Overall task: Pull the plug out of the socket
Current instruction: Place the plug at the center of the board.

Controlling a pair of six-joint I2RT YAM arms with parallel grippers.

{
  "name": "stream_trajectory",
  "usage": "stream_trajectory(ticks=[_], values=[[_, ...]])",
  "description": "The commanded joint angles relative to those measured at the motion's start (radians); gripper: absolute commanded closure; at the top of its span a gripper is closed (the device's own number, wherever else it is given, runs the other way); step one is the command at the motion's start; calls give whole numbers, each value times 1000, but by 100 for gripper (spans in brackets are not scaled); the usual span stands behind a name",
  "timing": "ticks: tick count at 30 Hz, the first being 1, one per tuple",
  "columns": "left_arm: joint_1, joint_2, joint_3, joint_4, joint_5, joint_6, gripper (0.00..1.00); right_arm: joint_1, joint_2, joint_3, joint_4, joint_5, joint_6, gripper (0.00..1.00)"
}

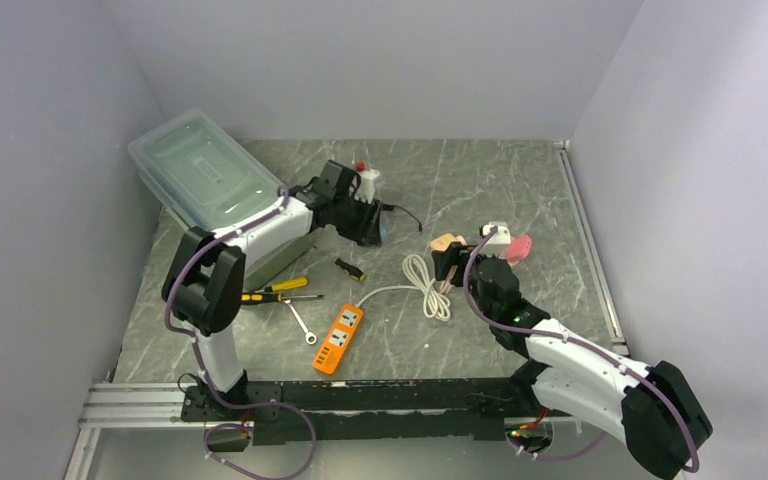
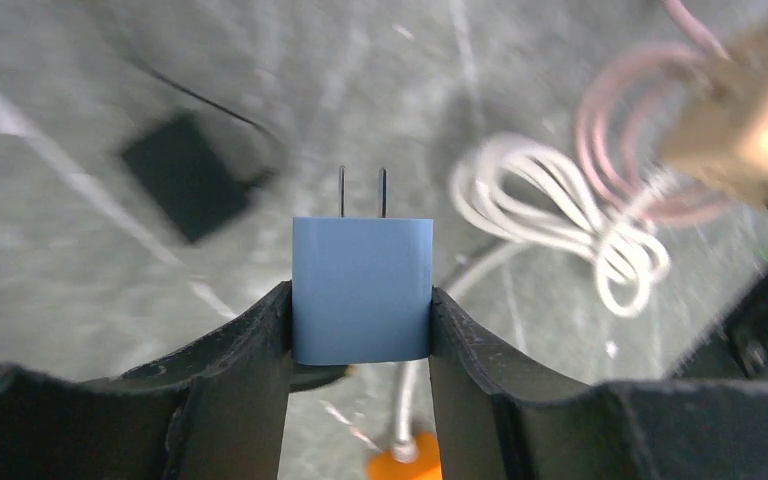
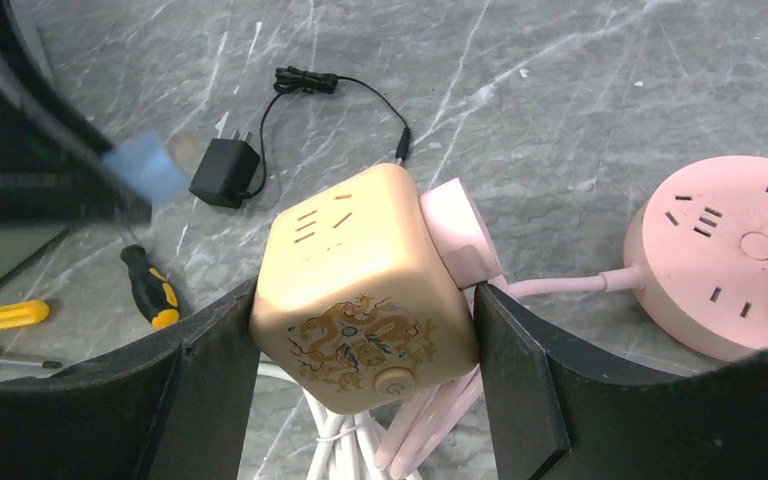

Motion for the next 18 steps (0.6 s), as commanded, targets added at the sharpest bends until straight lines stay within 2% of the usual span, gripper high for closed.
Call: stream_trajectory(ticks=[1,5,10,18], values=[[32,12,136,-18,-236,21,100,-3,-49,-2,187,-33,-29,100],[52,64,185,-35,-337,39,100,-2,-55,0,182,-40,-28,100],[80,145,225,-78,-354,51,100,-3,-50,1,184,-46,-26,100],[80,178,231,-92,-389,56,100,-1,-36,6,183,-48,-32,100]])
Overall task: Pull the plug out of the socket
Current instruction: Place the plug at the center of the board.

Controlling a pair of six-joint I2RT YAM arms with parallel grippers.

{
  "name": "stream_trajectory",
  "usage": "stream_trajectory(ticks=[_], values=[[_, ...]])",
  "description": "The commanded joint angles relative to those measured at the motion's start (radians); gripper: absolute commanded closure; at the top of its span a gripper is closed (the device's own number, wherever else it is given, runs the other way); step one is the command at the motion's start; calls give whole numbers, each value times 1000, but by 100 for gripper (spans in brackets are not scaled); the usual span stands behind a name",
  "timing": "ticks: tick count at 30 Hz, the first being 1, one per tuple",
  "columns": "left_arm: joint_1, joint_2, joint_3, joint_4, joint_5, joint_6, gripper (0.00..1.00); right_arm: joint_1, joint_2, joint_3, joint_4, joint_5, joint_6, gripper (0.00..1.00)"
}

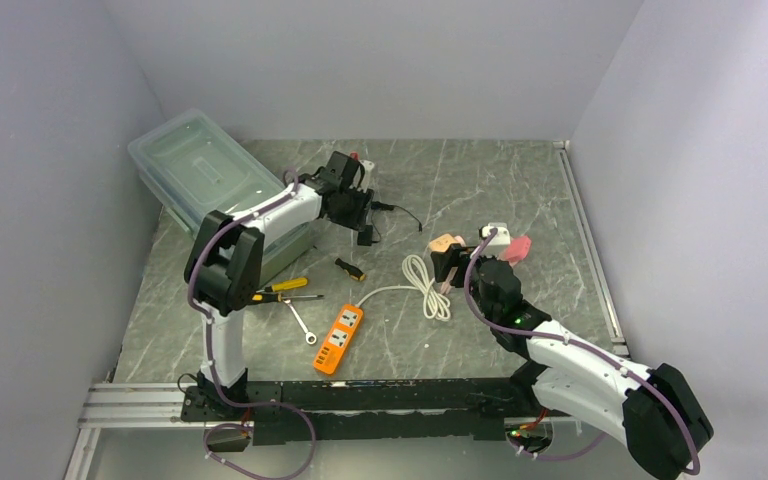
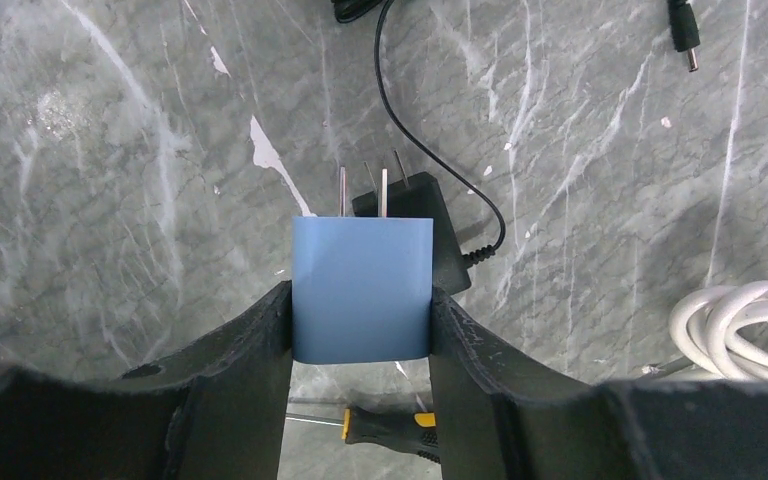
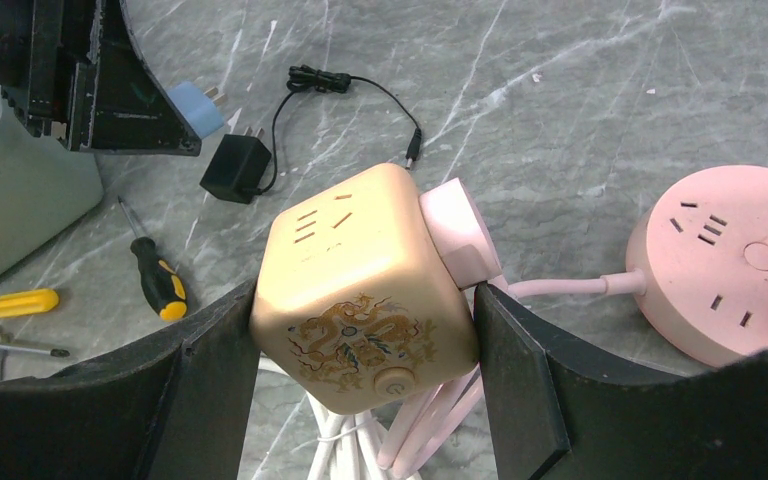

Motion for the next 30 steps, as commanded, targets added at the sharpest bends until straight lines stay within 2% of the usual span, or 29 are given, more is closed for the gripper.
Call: stream_trajectory(ticks=[1,4,17,26,30], values=[[3,13,40,-18,-33,9,99,0,-12,26,158,-9,-7,100],[3,41,65,-47,-34,6,96,0,-13,27,154,-7,-8,100],[3,94,97,-87,4,-11,71,0,-7,32,151,-9,-10,100],[3,87,98,-85,22,-15,34,0,-7,33,148,-10,-13,100],[3,73,99,-84,38,-6,25,0,-11,34,148,-15,-16,100]])
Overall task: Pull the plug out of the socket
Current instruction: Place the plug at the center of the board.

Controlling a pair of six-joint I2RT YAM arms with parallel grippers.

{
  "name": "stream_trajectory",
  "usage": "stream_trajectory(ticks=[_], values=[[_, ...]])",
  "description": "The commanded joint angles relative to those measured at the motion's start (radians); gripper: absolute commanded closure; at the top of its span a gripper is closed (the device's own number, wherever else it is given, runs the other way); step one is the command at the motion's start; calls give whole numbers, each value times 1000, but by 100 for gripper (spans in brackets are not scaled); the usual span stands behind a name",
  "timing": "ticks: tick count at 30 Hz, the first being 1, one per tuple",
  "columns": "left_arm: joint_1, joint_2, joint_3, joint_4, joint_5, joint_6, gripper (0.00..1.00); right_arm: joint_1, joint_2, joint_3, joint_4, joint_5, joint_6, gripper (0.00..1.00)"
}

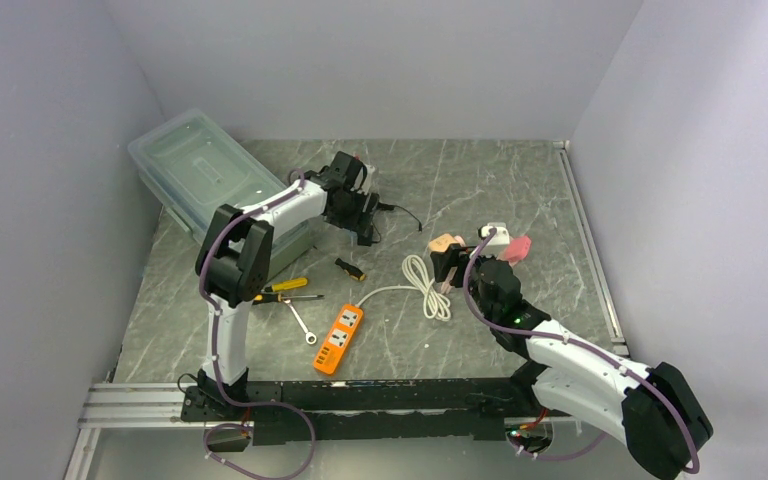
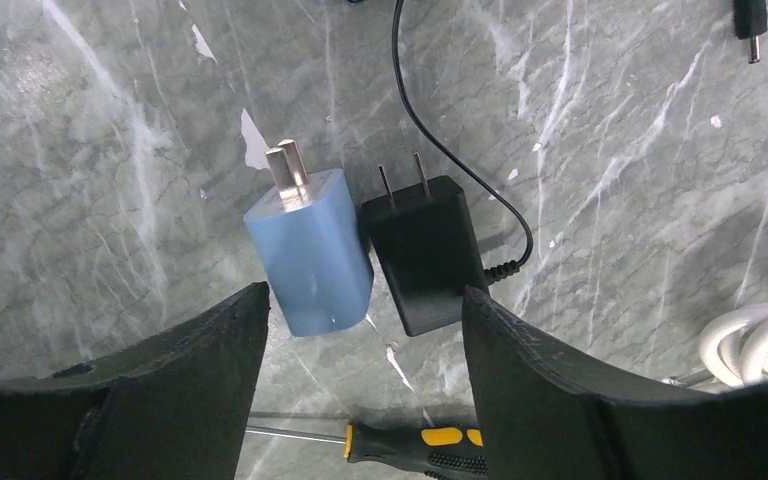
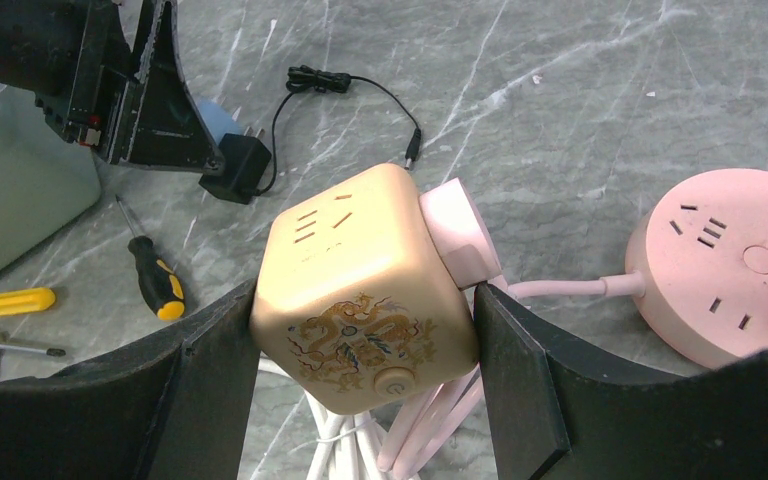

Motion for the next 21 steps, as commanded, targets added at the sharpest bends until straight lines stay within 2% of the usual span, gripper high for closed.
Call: stream_trajectory(ticks=[1,6,13,15,17,21], values=[[3,-19,21,-6,36,5,23,-1,-18,33,141,-17,-7,100],[2,-87,13,13,100,40,13,0,-33,31,148,-40,-9,100],[4,-347,-73,85,269,64,11,0,-89,39,128,-65,-14,100],[2,-451,-137,119,338,60,12,-2,-122,54,97,-81,-7,100],[-6,-569,-236,192,351,63,12,-2,-157,93,26,-79,40,100],[-17,-777,-447,358,370,3,12,0,-181,186,-120,-44,231,100]])
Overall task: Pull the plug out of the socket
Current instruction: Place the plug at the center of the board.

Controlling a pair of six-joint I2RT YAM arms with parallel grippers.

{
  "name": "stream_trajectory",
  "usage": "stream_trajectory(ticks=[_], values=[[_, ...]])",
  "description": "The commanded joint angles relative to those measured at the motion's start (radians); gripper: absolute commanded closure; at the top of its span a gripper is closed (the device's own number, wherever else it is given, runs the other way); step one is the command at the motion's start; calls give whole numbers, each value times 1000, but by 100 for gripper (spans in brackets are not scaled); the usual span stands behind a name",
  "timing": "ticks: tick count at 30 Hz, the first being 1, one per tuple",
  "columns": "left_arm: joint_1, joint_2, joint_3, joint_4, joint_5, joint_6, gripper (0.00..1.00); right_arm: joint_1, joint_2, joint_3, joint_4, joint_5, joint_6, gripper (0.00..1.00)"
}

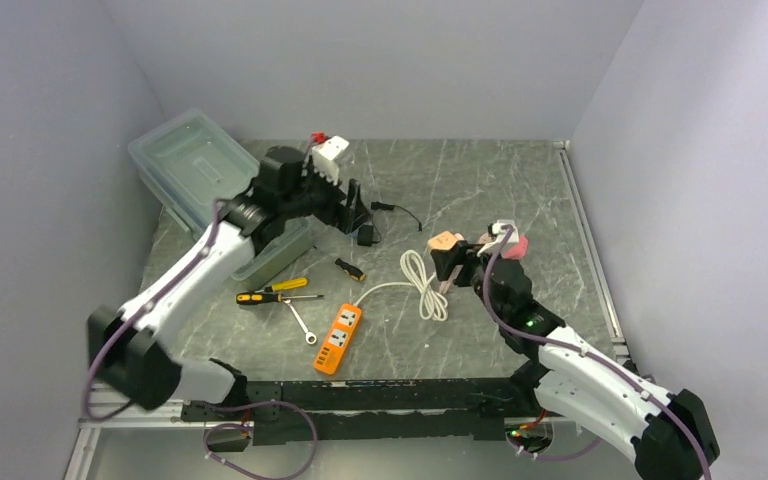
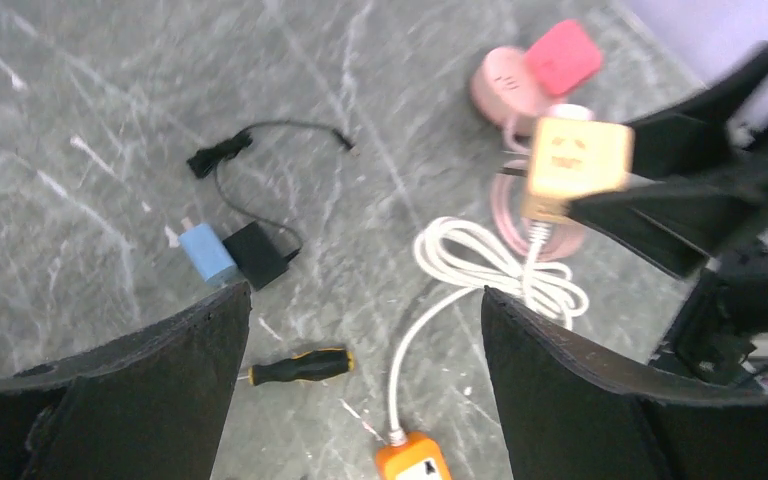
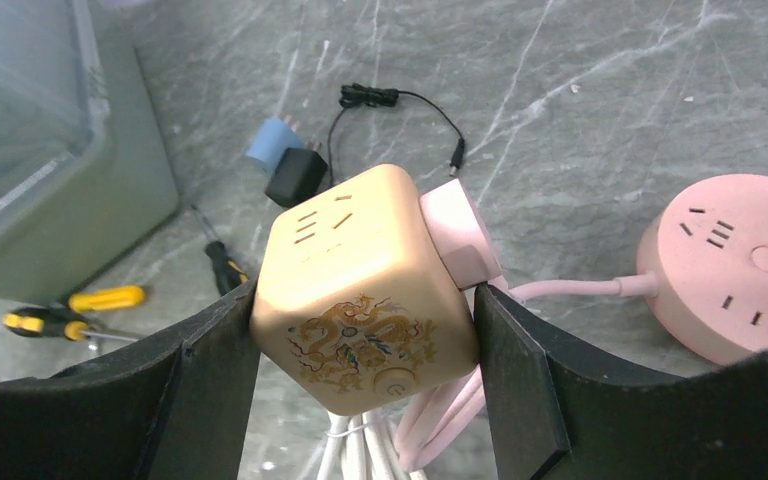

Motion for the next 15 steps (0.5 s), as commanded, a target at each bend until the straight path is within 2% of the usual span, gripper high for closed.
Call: stream_trajectory(ticks=[1,5,10,15], values=[[-17,-193,-205,224,105,-63,11,0,-43,173,-12,4,236,100],[-63,-252,-284,294,135,-107,10,3,-2,250,-86,-1,423,100],[-145,-190,-254,210,102,-74,9,39,47,282,-120,16,611,100],[-164,-141,-276,282,184,-150,8,121,67,291,-136,95,736,100]])
